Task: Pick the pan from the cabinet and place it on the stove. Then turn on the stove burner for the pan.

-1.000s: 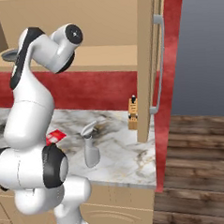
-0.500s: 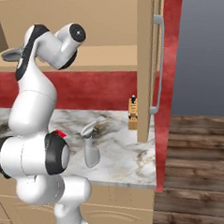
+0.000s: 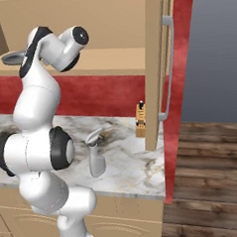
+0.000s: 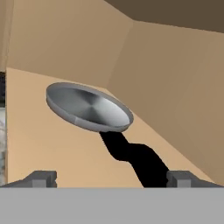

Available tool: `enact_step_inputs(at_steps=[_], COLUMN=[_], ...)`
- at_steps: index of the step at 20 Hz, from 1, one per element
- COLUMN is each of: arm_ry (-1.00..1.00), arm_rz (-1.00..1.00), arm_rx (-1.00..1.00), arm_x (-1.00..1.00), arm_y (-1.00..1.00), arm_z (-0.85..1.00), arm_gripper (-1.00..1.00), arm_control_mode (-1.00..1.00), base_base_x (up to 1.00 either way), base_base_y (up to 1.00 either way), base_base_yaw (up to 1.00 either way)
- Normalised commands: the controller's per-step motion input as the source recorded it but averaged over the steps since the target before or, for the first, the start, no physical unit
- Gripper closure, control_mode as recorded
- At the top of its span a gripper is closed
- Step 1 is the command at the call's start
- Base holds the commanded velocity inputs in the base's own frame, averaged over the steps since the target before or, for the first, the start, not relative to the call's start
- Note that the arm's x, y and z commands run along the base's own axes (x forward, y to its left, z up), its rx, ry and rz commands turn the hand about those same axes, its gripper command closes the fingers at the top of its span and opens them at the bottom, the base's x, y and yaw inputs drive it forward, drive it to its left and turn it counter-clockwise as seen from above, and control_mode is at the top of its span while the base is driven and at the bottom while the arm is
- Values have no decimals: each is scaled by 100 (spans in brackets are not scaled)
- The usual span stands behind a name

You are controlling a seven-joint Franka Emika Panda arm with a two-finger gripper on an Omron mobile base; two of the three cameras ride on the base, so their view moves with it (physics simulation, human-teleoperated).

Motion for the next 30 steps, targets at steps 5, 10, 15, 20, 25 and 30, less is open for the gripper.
enact_step_inputs(at_steps=[5, 10, 15, 20, 25, 30], arm_ry=[0, 0, 0, -4, -2, 0], arm_rz=[0, 0, 1, 1, 1, 2], arm_rx=[-1, -2, -3, -4, -4, -4], arm_x=[38, 36, 33, 24, 22, 15], arm_y=[1, 0, 0, 0, 0, 1], arm_z=[-22, -27, -27, -12, -7, -13], arm_gripper=[-100, -100, -100, -100, -100, -100], arm_control_mode=[-100, -100, -100, -100, -100, -100], base_base_x=[0, 0, 0, 0, 0, 0], base_base_y=[0, 0, 0, 0, 0, 0], base_base_yaw=[0, 0, 0, 0, 0, 0])
